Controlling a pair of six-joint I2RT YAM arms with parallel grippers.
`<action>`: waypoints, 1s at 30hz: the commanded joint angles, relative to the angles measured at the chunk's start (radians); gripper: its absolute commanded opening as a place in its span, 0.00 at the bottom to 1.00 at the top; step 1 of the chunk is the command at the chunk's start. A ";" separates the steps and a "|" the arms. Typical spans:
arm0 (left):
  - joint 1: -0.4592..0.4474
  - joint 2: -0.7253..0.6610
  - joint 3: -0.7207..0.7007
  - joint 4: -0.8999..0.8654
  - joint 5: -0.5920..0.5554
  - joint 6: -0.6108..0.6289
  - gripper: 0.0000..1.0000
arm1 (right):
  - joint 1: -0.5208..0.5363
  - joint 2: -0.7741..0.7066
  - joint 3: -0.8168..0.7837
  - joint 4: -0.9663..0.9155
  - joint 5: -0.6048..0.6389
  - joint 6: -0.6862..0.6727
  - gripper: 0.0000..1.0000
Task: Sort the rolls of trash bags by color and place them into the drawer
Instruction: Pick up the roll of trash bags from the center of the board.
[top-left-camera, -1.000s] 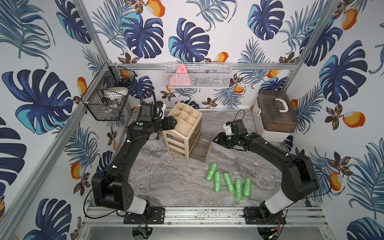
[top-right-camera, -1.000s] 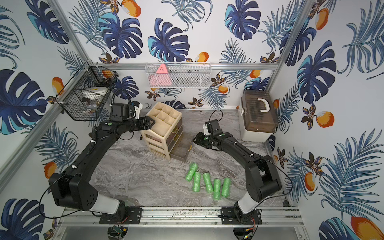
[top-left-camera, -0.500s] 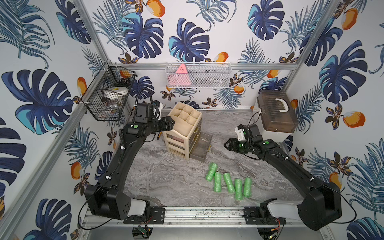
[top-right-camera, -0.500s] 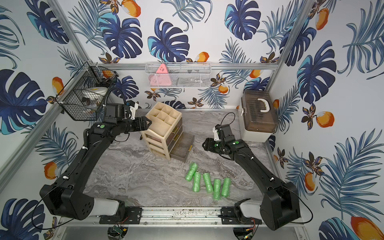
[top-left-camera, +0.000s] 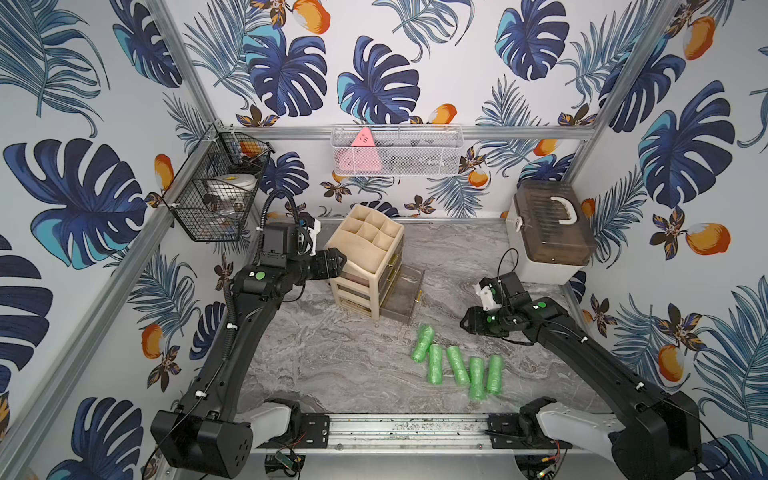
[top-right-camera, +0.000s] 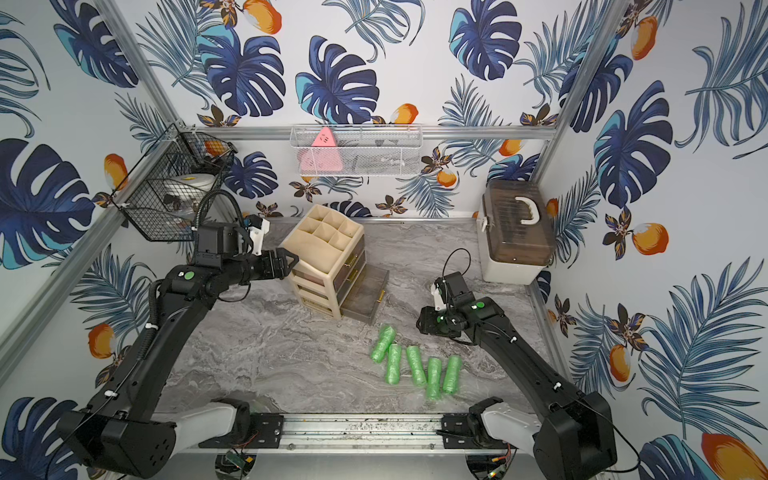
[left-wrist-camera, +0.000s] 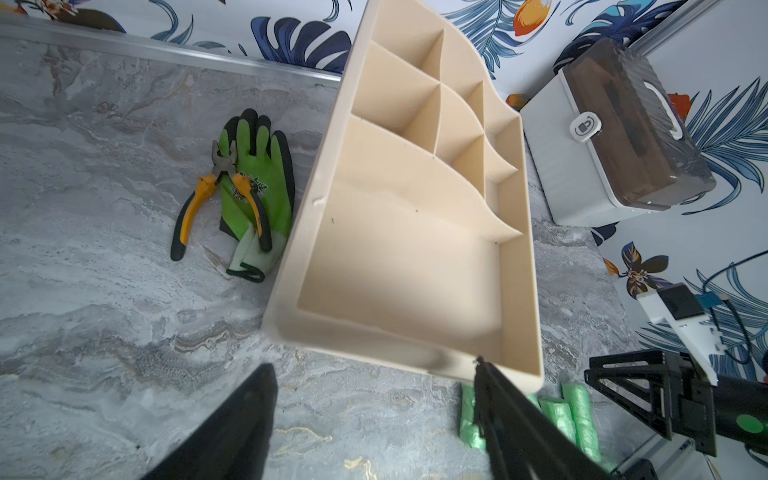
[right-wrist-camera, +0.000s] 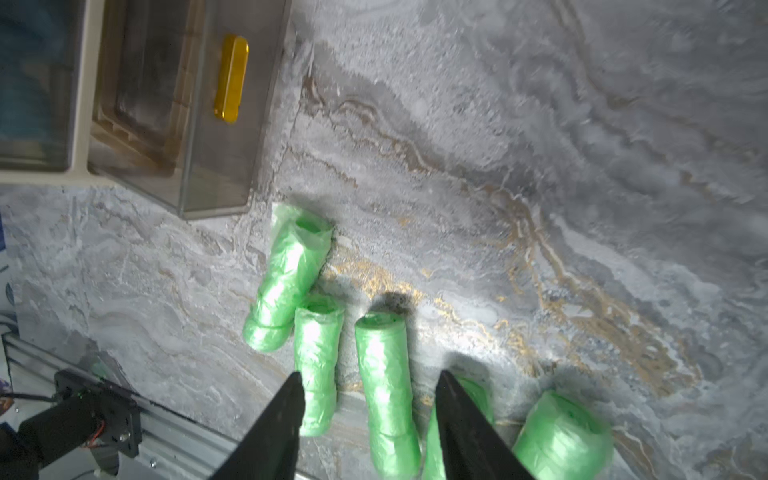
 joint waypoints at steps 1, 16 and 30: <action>0.000 -0.027 -0.028 -0.015 0.033 -0.015 0.78 | 0.018 0.033 0.003 -0.052 0.027 0.035 0.52; -0.001 -0.073 -0.078 -0.010 0.065 -0.030 0.78 | 0.208 0.212 -0.102 0.045 0.077 0.105 0.57; 0.000 -0.067 -0.084 -0.001 0.071 -0.027 0.79 | 0.230 0.340 -0.080 0.066 0.112 0.126 0.39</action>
